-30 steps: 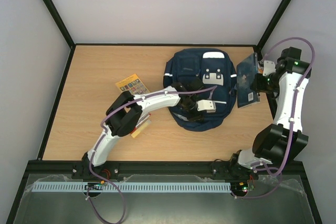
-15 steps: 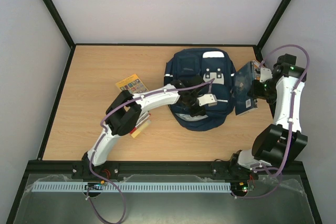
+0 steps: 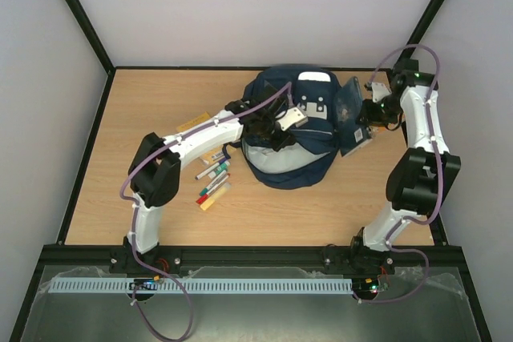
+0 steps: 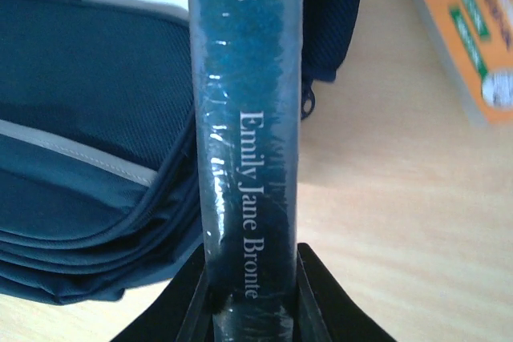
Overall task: Pack the student bag
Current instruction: Place the book in the student bag.
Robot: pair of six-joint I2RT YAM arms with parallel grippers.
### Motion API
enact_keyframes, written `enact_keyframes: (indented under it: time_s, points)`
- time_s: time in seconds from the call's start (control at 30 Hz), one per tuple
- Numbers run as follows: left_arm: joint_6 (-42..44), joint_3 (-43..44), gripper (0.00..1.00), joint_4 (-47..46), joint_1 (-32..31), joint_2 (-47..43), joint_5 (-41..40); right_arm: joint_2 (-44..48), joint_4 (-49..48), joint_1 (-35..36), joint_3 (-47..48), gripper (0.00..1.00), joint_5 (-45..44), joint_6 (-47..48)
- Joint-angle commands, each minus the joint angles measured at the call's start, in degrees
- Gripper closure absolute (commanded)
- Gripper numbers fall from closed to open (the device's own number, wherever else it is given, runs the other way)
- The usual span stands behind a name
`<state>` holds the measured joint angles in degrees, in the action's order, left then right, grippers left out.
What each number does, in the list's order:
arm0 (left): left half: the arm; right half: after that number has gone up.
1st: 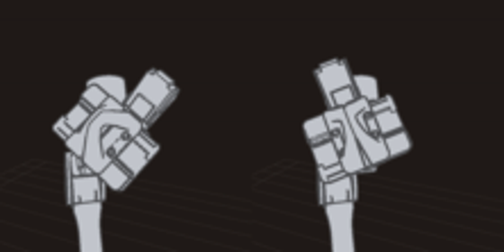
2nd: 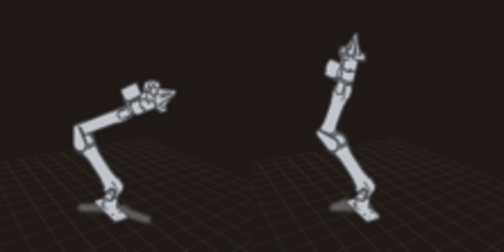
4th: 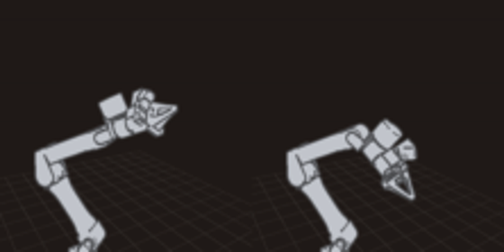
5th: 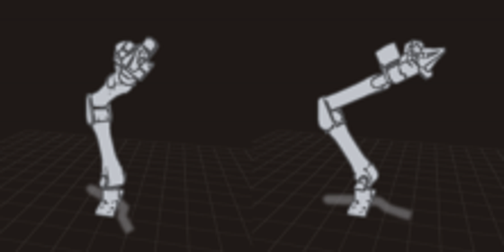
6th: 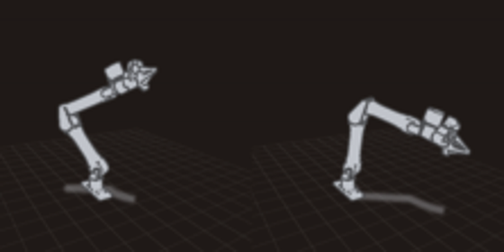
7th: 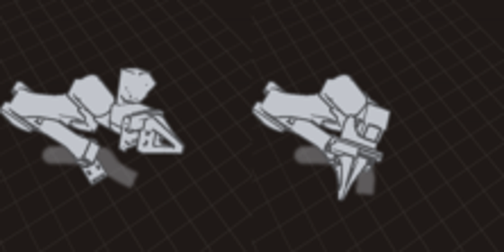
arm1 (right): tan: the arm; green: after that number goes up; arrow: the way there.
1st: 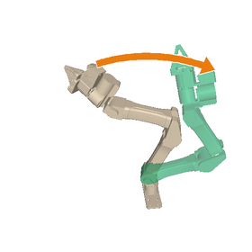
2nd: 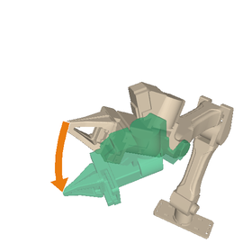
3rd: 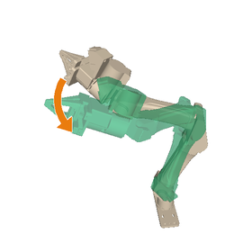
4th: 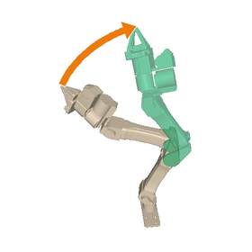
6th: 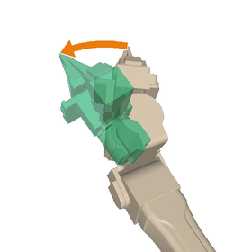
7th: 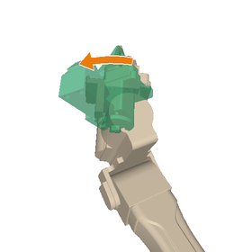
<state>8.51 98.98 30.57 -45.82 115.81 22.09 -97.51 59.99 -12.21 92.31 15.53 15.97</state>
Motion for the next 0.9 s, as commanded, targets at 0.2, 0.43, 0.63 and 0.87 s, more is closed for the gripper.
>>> enact_keyframes:
  time_s: [0.2, 0.43, 0.63, 0.87]
  points:
    - [-9.55, 3.36, 0.97, -5.69, 4.99, -1.32, -4.17, -10.92, -2.28, 3.42, 18.2, 0.99, 13.34, -1.74]
    - [-12.87, 7.3, 0.98, -7.75, 8.11, 1.91, -9.38, -2.46, -3.17, -5.51, 17.19, 0.99, 23.32, -3.47]
    - [-15.63, 10.39, 0.98, -8.71, 9.1, 3.65, -9.71, 13.36, -3.87, -7.39, -4.44, 0.99, 32.12, 1.14]
    - [-16.65, 11.01, 0.98, -9.15, 10.39, 4.43, -8.38, 22.4, 2.38, -7.35, -15.82, 0.99, 45.43, 10.79]
